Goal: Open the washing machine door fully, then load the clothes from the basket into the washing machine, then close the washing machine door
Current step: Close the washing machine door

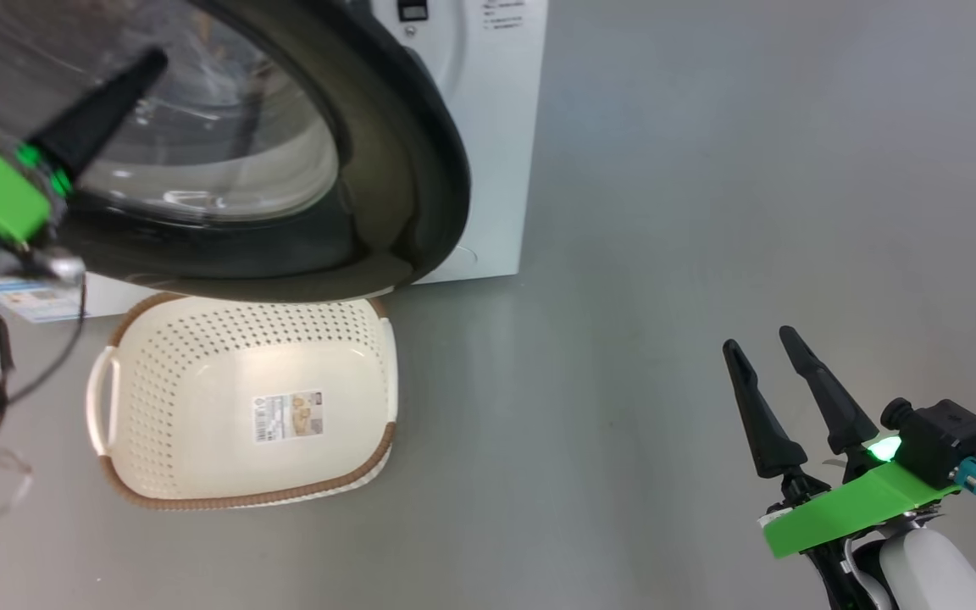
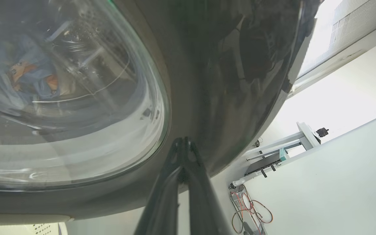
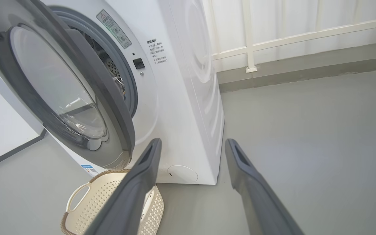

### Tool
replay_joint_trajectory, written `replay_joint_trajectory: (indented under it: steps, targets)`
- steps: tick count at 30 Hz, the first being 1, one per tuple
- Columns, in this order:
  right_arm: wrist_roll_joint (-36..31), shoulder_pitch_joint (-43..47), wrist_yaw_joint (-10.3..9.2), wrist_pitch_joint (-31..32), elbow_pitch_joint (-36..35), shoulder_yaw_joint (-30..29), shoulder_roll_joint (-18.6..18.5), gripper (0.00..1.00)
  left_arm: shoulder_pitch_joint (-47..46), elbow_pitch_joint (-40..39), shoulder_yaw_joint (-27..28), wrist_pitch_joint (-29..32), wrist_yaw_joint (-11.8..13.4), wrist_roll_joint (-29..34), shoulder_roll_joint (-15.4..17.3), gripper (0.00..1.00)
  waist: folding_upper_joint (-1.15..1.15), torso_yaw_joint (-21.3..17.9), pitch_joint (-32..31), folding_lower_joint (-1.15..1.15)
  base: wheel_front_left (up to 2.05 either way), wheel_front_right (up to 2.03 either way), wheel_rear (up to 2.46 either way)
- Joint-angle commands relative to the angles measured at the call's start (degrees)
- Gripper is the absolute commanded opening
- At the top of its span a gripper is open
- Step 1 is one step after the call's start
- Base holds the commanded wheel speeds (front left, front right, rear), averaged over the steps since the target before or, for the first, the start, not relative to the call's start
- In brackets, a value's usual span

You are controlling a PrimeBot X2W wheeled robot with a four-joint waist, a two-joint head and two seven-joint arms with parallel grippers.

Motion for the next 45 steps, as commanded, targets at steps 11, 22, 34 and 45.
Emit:
replay_joint_trajectory:
  steps: [11, 22, 34, 45]
  targets:
    - [-0.36, 1.50, 0.09, -0.27, -0.94, 1.10, -2.65, 1.00, 12.95, -4.02, -0.80, -6.95, -0.57, -2.32, 5.43, 1.00, 0.00, 4.39, -3.76, 0.00, 0.00, 0.00, 0.00]
    - [0.00, 4.74, 0.09, -0.27, -0.83, 0.63, -4.33, 1.00, 25.74, -6.95, -4.84, -18.28, -0.57, -0.29, 8.37, 1.00, 0.00, 6.75, -6.58, 0.00, 0.00, 0.00, 0.00]
    - [0.38, 8.11, 0.09, -0.27, -0.75, -0.26, -5.02, 1.00, 37.94, -6.37, -8.98, -31.73, -0.57, -1.58, 9.98, 1.00, 0.00, 5.09, -7.89, 0.00, 0.00, 0.00, 0.00]
    - [0.30, 9.04, 0.09, -0.27, -1.00, -1.71, -5.12, 1.00, 43.32, -2.50, -12.07, -45.84, -0.57, 1.01, 12.01, 1.00, 0.00, 2.32, -7.15, 0.00, 0.00, 0.00, 0.00]
